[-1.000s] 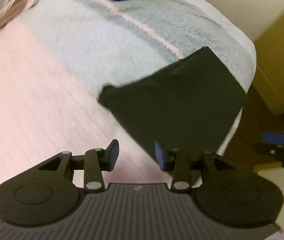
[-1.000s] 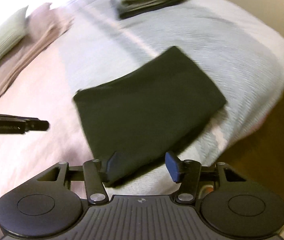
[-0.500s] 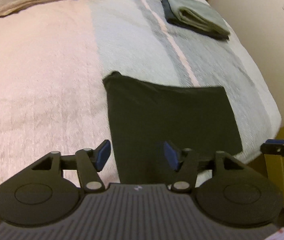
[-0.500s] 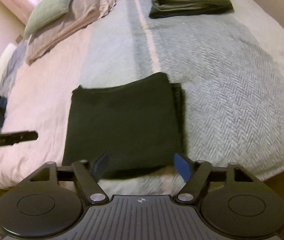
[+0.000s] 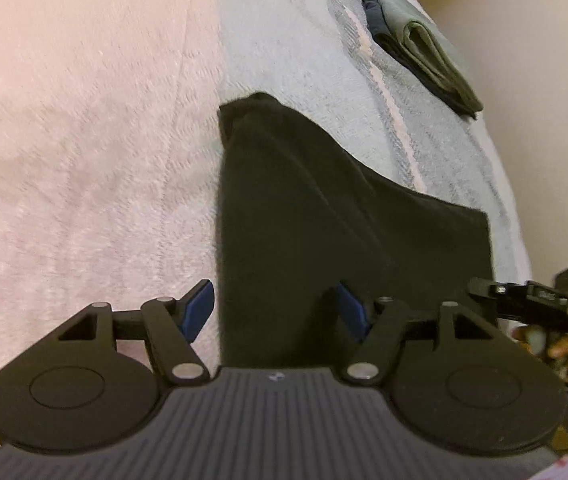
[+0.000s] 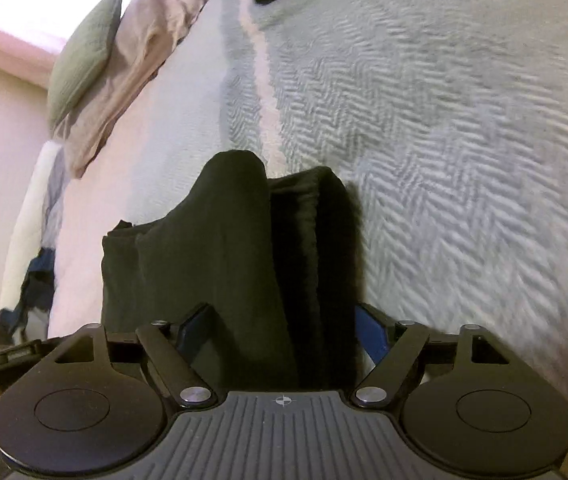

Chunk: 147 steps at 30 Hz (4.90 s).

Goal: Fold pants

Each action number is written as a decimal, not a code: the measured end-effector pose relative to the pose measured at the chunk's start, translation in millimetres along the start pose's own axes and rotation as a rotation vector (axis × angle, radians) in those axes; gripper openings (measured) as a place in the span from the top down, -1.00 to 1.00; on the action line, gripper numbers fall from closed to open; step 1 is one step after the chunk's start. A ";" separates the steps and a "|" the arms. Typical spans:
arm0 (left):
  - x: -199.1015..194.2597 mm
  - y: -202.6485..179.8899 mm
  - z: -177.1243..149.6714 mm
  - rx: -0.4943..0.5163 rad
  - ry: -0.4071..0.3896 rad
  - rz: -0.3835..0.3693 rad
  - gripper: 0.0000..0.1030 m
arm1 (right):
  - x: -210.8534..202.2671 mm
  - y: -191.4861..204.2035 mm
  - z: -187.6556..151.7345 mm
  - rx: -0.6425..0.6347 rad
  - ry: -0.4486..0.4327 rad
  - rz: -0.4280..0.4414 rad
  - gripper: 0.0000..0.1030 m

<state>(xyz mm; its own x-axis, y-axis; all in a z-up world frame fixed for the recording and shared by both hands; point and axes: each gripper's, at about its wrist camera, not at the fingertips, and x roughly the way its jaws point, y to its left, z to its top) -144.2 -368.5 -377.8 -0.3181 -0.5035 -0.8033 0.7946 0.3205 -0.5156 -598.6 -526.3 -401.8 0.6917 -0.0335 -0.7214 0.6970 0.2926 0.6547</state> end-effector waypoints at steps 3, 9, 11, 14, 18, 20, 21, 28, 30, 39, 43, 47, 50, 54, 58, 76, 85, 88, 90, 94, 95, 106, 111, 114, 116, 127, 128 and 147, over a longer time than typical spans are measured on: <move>13.5 9.8 3.9 -0.030 0.008 -0.068 -0.21 | 6.0 -11.2 8.4 0.024 0.047 0.038 -0.58; 27.4 29.2 11.6 -0.090 0.056 -0.189 -0.20 | -0.5 -14.7 11.6 0.019 0.075 0.059 -0.58; 32.6 33.9 13.6 -0.096 0.064 -0.215 -0.18 | 4.8 -10.9 11.4 0.033 0.054 0.081 -0.58; 35.1 39.6 16.2 -0.116 0.055 -0.253 -0.05 | 18.2 2.8 9.4 0.018 0.037 0.071 -0.61; 29.4 45.3 13.4 -0.112 0.051 -0.280 0.04 | 7.2 -6.8 -2.1 -0.011 0.044 0.086 -0.53; 35.6 46.3 11.6 -0.119 0.062 -0.276 0.04 | 2.2 -23.2 -3.6 0.037 0.043 0.127 -0.46; 41.5 45.9 13.1 -0.129 0.070 -0.278 0.04 | 4.3 -25.9 -1.0 0.049 0.050 0.131 -0.45; 37.1 24.9 21.6 -0.100 0.020 -0.249 0.40 | -12.3 -8.4 7.9 0.051 0.029 0.103 0.05; 25.1 9.5 24.2 -0.056 0.000 -0.228 0.48 | -22.4 -0.6 8.6 0.052 0.011 0.112 0.16; -2.9 -81.1 83.9 0.036 -0.125 -0.210 0.59 | -76.6 9.2 90.9 0.094 -0.096 0.140 0.22; 33.0 -134.1 151.7 0.083 -0.126 -0.241 0.59 | -103.8 -14.2 177.6 0.101 -0.144 0.109 0.22; 89.7 -202.8 249.7 0.132 -0.143 -0.289 0.59 | -134.1 -29.2 277.6 0.068 -0.235 0.089 0.21; 122.2 -254.1 323.4 0.195 -0.182 -0.320 0.59 | -147.4 -45.4 350.1 0.053 -0.292 0.100 0.21; 158.8 -298.4 395.4 0.244 -0.212 -0.314 0.58 | -142.9 -64.7 430.9 0.060 -0.322 0.091 0.19; 195.6 -319.5 450.2 0.277 -0.197 -0.271 0.58 | -125.5 -88.0 475.5 0.084 -0.317 0.079 0.18; 297.6 -296.9 502.9 0.275 -0.141 -0.247 0.50 | -78.8 -159.7 496.2 0.146 -0.314 0.023 0.07; 269.9 -290.3 504.8 0.326 -0.155 -0.113 0.41 | -151.5 -103.1 463.3 -0.080 -0.592 -0.383 -0.22; 239.9 -304.8 502.8 0.419 -0.277 -0.027 0.44 | -148.2 -70.4 455.9 -0.254 -0.657 -0.413 0.10; 235.1 -319.6 506.7 0.435 -0.336 -0.022 0.44 | -124.0 -52.4 457.4 -0.378 -0.636 -0.458 0.66; 268.4 -357.2 509.2 0.503 -0.356 0.020 0.44 | -65.3 -62.4 466.4 -0.499 -0.600 -0.635 0.77; 282.6 -362.3 510.1 0.516 -0.347 0.039 0.44 | -54.6 -72.9 468.3 -0.504 -0.582 -0.663 0.77; 338.0 -358.0 486.6 0.579 -0.325 0.229 0.57 | -94.9 -119.1 452.6 -0.250 -0.614 -0.450 0.77; 287.9 -360.4 470.3 0.651 -0.327 0.288 0.58 | -146.9 -91.6 399.7 -0.334 -0.632 -0.413 0.76; 252.6 -357.3 442.4 0.592 -0.323 0.245 0.57 | -144.3 -76.3 363.0 -0.406 -0.593 -0.426 0.76; 243.8 -353.3 424.4 0.542 -0.310 0.213 0.57 | -126.6 -74.8 348.2 -0.442 -0.546 -0.485 0.77; 246.2 -358.2 399.6 0.417 -0.276 0.280 0.43 | -129.4 -59.3 346.6 -0.344 -0.511 -0.533 0.68; 236.3 -362.2 396.8 0.410 -0.278 0.286 0.40 | -135.9 -53.4 340.9 -0.328 -0.508 -0.532 0.47; -0.7 -435.0 235.9 0.428 -0.273 0.378 -0.69 | -263.0 105.9 190.0 -0.210 -0.399 -0.374 -0.22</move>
<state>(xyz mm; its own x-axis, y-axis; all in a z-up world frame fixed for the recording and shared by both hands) -367.6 -696.7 -82.6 0.1239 -0.6231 -0.7722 0.9807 0.1953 -0.0003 -670.8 -668.0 -99.9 0.4517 -0.5161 -0.7278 0.8833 0.3733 0.2835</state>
